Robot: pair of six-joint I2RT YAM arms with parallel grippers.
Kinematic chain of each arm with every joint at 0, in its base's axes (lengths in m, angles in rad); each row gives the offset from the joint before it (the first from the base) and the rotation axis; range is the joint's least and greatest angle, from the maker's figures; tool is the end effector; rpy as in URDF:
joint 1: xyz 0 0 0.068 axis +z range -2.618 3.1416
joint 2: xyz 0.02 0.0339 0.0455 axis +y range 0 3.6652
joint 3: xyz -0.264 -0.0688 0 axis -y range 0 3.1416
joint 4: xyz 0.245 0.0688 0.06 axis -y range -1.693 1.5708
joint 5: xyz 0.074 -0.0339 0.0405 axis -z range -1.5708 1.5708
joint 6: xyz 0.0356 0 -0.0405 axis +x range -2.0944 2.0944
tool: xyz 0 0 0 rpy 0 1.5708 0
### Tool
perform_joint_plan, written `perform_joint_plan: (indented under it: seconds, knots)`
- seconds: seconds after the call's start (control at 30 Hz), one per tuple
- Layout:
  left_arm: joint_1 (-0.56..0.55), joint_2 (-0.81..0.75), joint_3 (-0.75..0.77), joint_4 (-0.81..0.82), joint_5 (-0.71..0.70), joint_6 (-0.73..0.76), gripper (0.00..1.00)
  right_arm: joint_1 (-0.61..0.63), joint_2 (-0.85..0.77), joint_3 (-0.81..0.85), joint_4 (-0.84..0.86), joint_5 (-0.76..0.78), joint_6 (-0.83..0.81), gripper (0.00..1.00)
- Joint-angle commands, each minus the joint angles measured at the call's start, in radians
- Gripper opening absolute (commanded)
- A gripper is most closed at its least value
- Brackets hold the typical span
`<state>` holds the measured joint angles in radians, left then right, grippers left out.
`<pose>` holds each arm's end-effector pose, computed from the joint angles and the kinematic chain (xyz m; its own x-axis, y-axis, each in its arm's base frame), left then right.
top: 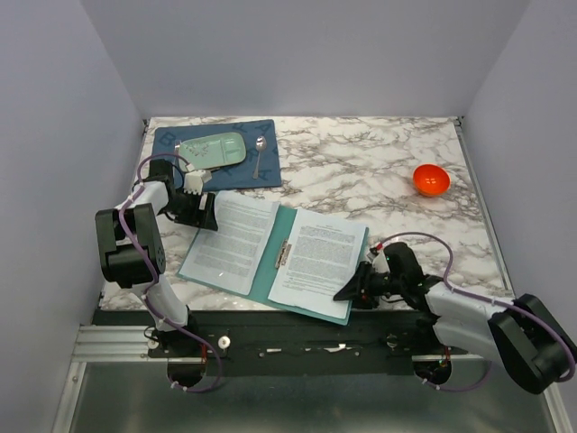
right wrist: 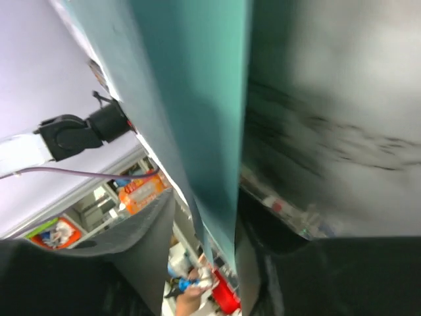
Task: Put the files into the folder
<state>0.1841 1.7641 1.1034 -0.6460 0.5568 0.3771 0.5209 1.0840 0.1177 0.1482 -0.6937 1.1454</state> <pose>0.3261 0.0416 0.1690 -0.8896 0.1523 -0.4305 0.3311 0.8645 -0.3782 0.1226 0.0966 0.1054 -0.9551 0.2594 0.1430 0.2623 0.5163 0.8153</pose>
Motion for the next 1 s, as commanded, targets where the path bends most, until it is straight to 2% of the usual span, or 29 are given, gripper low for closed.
perform_joint_plan:
  seconds: [0.0,0.03,0.07,0.17,0.23,0.37,0.5,0.67,0.73,0.8,0.97]
  knots:
    - [0.005,-0.014,-0.025,-0.061,-0.049,0.017,0.85,0.005,-0.131,0.025,-0.005,0.106,-0.007,0.35]
    - [0.005,-0.015,-0.02,-0.063,-0.047,0.019,0.86,0.005,-0.148,0.037,-0.009,0.117,-0.012,0.31]
    - [0.003,-0.017,-0.016,-0.066,-0.046,0.019,0.85,0.005,-0.157,0.042,-0.009,0.125,-0.025,0.19]
    - [0.005,-0.029,0.007,-0.095,-0.029,0.017,0.86,0.004,-0.157,0.08,0.004,0.141,-0.09,0.01]
    - [0.009,-0.037,0.039,-0.13,-0.017,0.014,0.87,0.007,-0.153,0.118,-0.016,0.154,-0.168,0.0]
    - [0.047,-0.058,0.099,-0.188,0.04,0.012,0.99,0.007,-0.183,0.247,-0.181,0.239,-0.434,0.01]
    - [0.089,-0.048,0.121,-0.205,0.071,0.022,0.99,0.013,-0.232,0.33,-0.329,0.389,-0.585,0.01]
    - [0.104,0.0,0.118,-0.205,0.083,0.039,0.99,0.12,-0.344,0.346,-0.354,0.522,-0.806,0.01]
    - [0.104,0.006,0.125,-0.205,0.116,0.049,0.99,0.128,-0.36,0.346,-0.383,0.528,-0.832,0.01]
    - [0.104,0.015,0.136,-0.207,0.155,0.057,0.99,0.133,-0.374,0.327,-0.357,0.47,-0.854,0.01]
    - [0.103,0.069,0.197,-0.198,0.255,0.072,0.99,0.28,-0.438,0.32,-0.349,0.586,-0.926,0.01]
